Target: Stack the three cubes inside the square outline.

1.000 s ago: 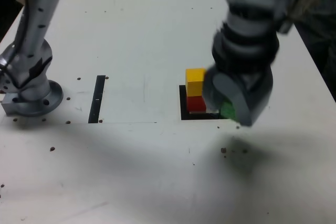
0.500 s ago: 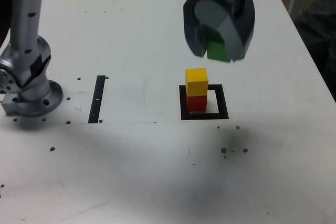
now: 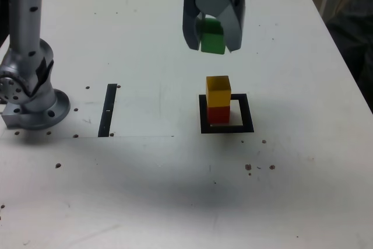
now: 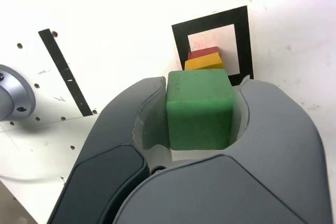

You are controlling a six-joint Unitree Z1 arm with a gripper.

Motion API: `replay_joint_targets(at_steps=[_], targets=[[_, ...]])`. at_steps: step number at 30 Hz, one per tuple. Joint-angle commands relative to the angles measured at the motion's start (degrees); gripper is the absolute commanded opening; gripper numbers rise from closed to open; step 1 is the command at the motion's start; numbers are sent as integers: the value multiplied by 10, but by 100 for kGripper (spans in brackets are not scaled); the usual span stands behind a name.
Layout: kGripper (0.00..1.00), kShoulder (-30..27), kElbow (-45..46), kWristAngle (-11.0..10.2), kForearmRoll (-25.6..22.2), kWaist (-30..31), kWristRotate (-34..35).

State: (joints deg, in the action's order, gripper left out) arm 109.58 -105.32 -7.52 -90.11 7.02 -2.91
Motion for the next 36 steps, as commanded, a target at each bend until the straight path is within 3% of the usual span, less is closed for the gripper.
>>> replay_joint_targets(at_steps=[1,9,27,32,36], targets=[[9,1,13,2,10,4,16],[9,14,58,26,69,16,56],[9,33,78,31,79,17,55],[13,38,82,36,81,17,51],[21,41,81,38,84,16,47]])
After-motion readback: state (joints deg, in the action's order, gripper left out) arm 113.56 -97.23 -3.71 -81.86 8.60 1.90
